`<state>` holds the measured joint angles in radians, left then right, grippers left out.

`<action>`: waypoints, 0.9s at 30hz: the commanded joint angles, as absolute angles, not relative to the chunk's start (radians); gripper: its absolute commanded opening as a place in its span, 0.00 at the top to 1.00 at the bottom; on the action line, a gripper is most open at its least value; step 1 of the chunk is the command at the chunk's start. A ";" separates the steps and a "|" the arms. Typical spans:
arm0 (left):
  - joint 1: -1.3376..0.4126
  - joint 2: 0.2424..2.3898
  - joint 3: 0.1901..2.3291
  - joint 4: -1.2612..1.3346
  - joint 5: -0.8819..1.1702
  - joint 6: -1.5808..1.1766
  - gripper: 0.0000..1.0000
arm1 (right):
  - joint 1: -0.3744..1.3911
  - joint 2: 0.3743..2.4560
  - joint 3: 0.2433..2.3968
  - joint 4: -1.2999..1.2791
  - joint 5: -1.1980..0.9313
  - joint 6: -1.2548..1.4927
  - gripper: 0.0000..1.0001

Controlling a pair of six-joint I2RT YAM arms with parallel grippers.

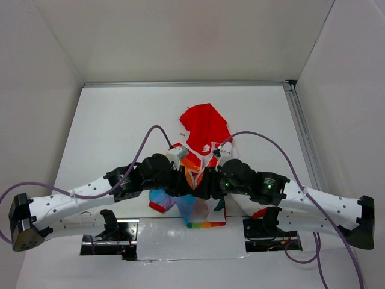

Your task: Zip up the jacket

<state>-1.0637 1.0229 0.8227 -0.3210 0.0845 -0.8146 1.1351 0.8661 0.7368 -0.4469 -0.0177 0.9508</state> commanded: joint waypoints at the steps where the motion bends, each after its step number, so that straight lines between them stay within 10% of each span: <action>1: -1.065 1.006 0.819 -0.273 0.121 -0.805 1.00 | 1.143 0.854 0.790 -0.449 0.046 0.920 0.48; 27: -1.066 0.999 0.830 -0.290 0.092 -0.819 1.00 | 1.143 0.859 0.746 -0.410 0.005 0.876 0.55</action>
